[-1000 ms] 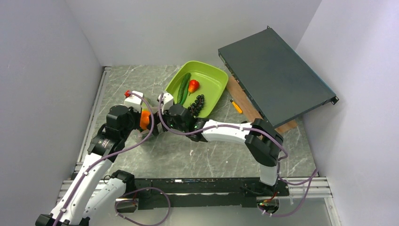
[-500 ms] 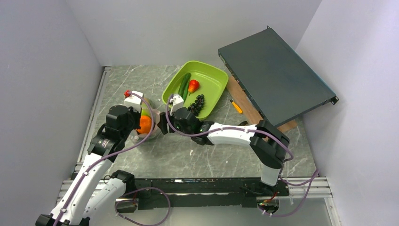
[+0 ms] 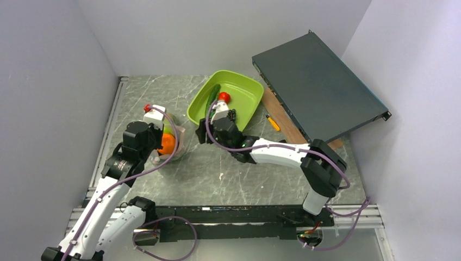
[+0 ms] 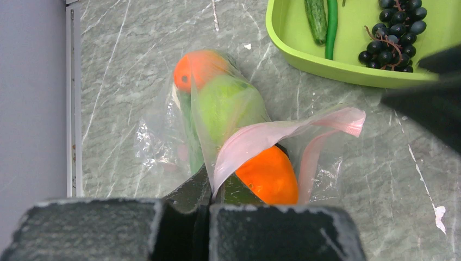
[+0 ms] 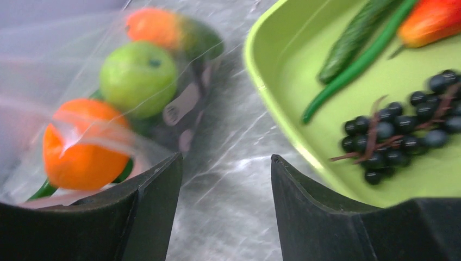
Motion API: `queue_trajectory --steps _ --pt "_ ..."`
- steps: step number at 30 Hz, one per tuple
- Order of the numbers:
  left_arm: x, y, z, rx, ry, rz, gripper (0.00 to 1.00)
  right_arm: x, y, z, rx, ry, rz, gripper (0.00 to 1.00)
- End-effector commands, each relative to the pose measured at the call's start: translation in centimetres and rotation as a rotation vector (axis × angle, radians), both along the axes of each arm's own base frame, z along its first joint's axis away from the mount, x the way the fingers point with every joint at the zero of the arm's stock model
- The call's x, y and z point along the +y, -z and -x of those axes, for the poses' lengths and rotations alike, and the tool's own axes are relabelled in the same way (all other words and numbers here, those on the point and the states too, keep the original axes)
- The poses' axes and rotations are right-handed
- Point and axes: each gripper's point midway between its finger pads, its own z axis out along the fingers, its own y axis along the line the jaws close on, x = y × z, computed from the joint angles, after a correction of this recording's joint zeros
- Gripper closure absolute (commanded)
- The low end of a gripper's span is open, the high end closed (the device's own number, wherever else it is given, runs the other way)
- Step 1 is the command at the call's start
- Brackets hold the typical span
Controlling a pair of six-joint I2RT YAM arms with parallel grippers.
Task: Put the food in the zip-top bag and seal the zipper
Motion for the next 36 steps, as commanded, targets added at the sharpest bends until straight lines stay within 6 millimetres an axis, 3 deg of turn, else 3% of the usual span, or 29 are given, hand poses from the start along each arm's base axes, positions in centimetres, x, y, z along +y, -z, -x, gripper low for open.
queue_trajectory --steps 1,6,12,16,22,26,29,36 --pt "-0.3 -3.1 -1.0 -0.093 -0.010 0.045 1.00 -4.6 -2.9 -4.5 -0.058 0.143 -0.045 0.37" --pt "-0.1 -3.0 -1.0 -0.100 -0.020 0.044 1.00 -7.9 -1.3 -9.4 -0.025 0.236 0.055 0.32" --pt "-0.2 -2.8 -1.0 -0.089 -0.020 0.039 1.00 -9.2 0.6 -14.4 -0.020 0.297 0.197 0.20" --pt "-0.2 -2.7 -1.2 -0.089 -0.021 0.038 1.00 -9.3 2.2 -17.4 -0.007 0.336 0.247 0.12" --pt "-0.1 -2.6 -1.2 -0.085 -0.025 0.034 1.00 -9.2 4.6 -21.3 0.049 0.357 0.219 0.10" --pt "-0.1 -2.6 -1.3 -0.083 -0.024 0.033 1.00 -8.8 5.2 -24.2 0.062 0.372 0.164 0.09" --pt "-0.2 -2.6 -1.3 -0.084 -0.022 0.033 1.00 -8.5 6.7 -25.6 0.109 0.372 0.152 0.08" --pt "-0.2 -2.6 -1.3 -0.083 -0.022 0.033 1.00 -7.9 8.2 -27.8 0.121 0.384 0.144 0.09"
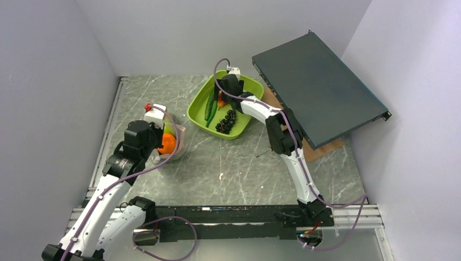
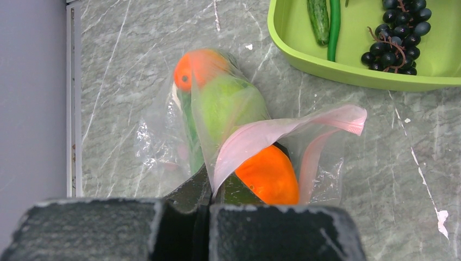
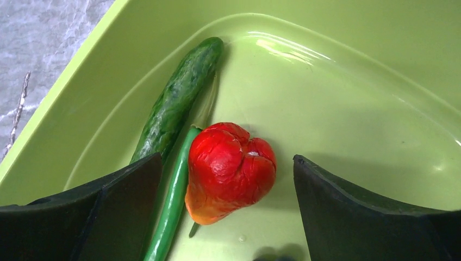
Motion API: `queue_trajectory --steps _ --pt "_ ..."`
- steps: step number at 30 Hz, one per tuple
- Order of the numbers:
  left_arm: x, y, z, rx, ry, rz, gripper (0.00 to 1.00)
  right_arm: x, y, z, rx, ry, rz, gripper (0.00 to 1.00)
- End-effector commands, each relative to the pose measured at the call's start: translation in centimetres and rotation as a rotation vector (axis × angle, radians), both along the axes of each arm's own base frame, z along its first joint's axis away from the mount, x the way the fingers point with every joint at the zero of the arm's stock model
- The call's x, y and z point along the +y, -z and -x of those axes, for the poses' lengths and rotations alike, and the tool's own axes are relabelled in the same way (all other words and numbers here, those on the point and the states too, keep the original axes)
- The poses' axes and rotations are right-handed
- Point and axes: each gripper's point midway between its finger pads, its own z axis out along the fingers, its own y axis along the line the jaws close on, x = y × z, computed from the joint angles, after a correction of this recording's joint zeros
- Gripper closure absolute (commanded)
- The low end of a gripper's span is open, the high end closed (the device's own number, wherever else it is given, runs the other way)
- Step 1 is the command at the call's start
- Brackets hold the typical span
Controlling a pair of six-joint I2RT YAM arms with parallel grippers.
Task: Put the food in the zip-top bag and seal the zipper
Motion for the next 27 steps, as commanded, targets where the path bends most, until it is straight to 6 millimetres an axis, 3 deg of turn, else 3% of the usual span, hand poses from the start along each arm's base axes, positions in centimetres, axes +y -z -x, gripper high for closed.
queue_trajectory --steps 1,9,17,21,27 --pt "-0.2 -2.9 -0.8 -0.090 -0.010 0.037 1.00 1.0 -0.9 -0.8 -0.011 0.005 -0.038 0.11" --pt "-0.2 -2.9 -0.8 -0.092 -0.013 0.037 1.00 1.2 0.2 -1.0 -0.016 0.011 -0.046 0.30" --pt "0.1 -2.9 -0.6 -0.098 -0.022 0.037 1.00 1.7 0.3 -1.0 -0.013 -0.015 -0.046 0.55" --pt "0.0 -3.0 -0.6 -0.097 -0.017 0.039 1.00 1.7 -2.5 -0.9 -0.054 -0.043 -0.050 0.72" --pt "0.0 -3.1 -0.6 -0.098 -0.021 0.037 1.00 0.8 -7.6 1.0 -0.132 -0.069 -0.082 0.93"
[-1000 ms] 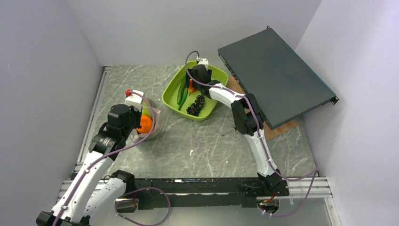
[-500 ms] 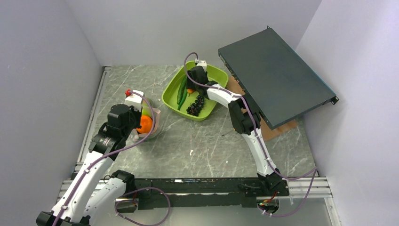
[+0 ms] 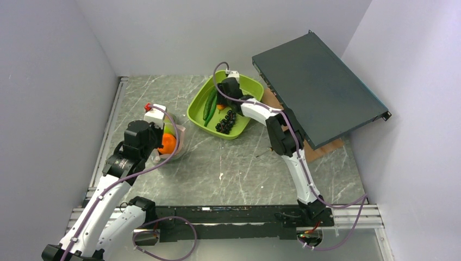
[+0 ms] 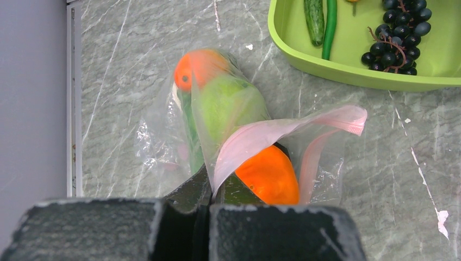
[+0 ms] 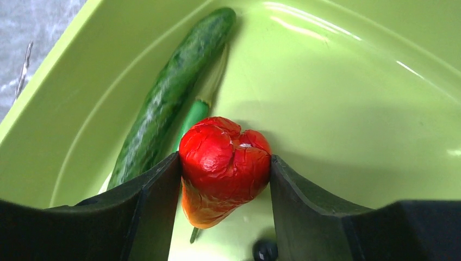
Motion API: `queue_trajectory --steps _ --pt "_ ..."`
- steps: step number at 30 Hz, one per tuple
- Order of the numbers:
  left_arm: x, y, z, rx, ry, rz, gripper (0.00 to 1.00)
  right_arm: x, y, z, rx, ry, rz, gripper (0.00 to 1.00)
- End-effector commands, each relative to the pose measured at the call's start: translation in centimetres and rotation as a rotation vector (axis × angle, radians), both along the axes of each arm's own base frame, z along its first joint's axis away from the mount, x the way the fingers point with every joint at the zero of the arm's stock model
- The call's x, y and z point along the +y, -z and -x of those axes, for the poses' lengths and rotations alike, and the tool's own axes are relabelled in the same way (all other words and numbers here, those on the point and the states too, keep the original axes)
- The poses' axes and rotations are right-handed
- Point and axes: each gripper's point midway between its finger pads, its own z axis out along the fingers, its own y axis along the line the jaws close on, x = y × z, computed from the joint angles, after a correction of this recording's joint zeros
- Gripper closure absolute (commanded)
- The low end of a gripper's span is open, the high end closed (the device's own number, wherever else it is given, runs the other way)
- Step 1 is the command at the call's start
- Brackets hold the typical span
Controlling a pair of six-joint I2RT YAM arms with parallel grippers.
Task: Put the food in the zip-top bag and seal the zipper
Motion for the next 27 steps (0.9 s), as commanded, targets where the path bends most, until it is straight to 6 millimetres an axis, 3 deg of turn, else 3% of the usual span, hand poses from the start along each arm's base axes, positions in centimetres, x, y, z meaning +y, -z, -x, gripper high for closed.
queue_trajectory --steps 1,7,12,20,24,27 --pt "0.0 -3.0 -0.6 -0.097 -0.019 0.038 1.00 0.1 -9.9 0.9 -0.154 -0.040 -0.087 0.94" --pt "0.0 -3.0 -0.7 -0.099 -0.021 0.036 1.00 -0.4 -13.7 5.7 -0.170 -0.096 -0.167 1.00" --pt "-0.1 -3.1 -0.7 -0.097 -0.011 0.038 1.00 0.8 -16.4 12.7 -0.208 -0.222 -0.269 1.00" --pt "-0.2 -3.1 -0.7 -0.096 -0.007 0.041 1.00 6.6 -19.3 26.5 -0.307 -0.518 -0.402 1.00" --pt "-0.1 -3.1 -0.6 -0.097 -0.012 0.041 1.00 9.3 -20.5 31.8 -0.363 -0.639 -0.479 1.00" --pt "0.0 -3.3 -0.5 -0.103 -0.015 0.040 1.00 11.3 -20.9 33.4 -0.391 -0.682 -0.486 1.00"
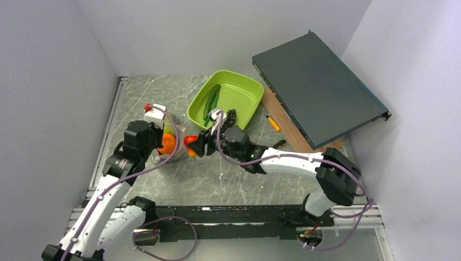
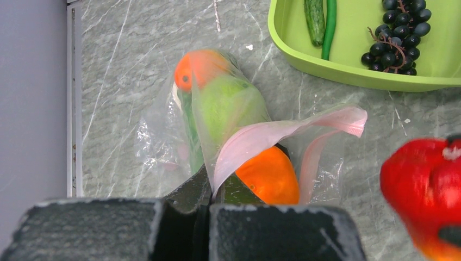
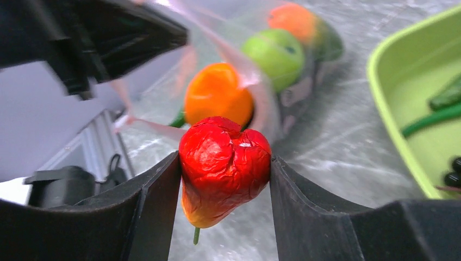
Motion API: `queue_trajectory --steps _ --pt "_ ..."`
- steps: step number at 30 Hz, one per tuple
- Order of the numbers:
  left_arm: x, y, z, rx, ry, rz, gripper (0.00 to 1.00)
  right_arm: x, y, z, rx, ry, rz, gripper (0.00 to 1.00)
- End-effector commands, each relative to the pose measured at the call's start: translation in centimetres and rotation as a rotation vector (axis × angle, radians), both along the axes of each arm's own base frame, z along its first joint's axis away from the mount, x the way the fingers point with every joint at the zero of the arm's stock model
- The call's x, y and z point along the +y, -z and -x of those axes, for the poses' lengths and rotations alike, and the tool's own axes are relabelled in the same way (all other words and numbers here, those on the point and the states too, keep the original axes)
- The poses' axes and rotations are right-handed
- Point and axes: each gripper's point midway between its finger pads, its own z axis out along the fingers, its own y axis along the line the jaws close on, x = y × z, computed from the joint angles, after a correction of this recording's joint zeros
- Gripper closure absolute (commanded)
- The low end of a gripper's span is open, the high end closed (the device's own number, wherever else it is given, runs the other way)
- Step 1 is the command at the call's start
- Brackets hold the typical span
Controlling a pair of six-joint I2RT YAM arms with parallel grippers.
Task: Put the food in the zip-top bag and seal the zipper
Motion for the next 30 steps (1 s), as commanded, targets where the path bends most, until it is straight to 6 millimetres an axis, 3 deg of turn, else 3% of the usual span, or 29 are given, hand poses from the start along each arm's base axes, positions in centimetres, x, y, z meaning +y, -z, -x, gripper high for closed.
queue_trajectory --steps 1,10,16,22,23,25,30 --pt "0.0 -3.3 -0.5 -0.102 -0.015 0.040 1.00 2.8 -5.9 1.7 -0.114 -0.054 -0.190 1.00" --pt "0.0 -3.8 -0.2 -0.121 -0.008 0.052 1.00 9.0 -4.6 0.8 -0.015 -0.092 -0.298 1.00" --pt "-0.8 -4.3 0.1 -0.143 0.036 0.072 1.00 12.1 -3.9 -0.6 -0.119 -0.115 -0.269 0.99" --pt "-1.2 -4.6 0.2 -0.153 0.061 0.081 1.00 13.8 -2.9 -2.8 -0.150 -0.054 -0.252 0.78" --pt "-1.1 -4.6 0.2 -0.155 0.055 0.081 1.00 14.2 -2.0 -3.2 -0.113 -0.034 -0.246 0.72" --pt "-0.9 -4.6 0.2 -0.155 0.049 0.079 1.00 14.6 -0.9 -3.2 -0.081 -0.042 -0.218 0.69" --pt "-0.2 -4.5 0.2 -0.153 0.007 0.069 1.00 12.8 1.0 -2.5 -0.008 -0.022 -0.127 0.48"
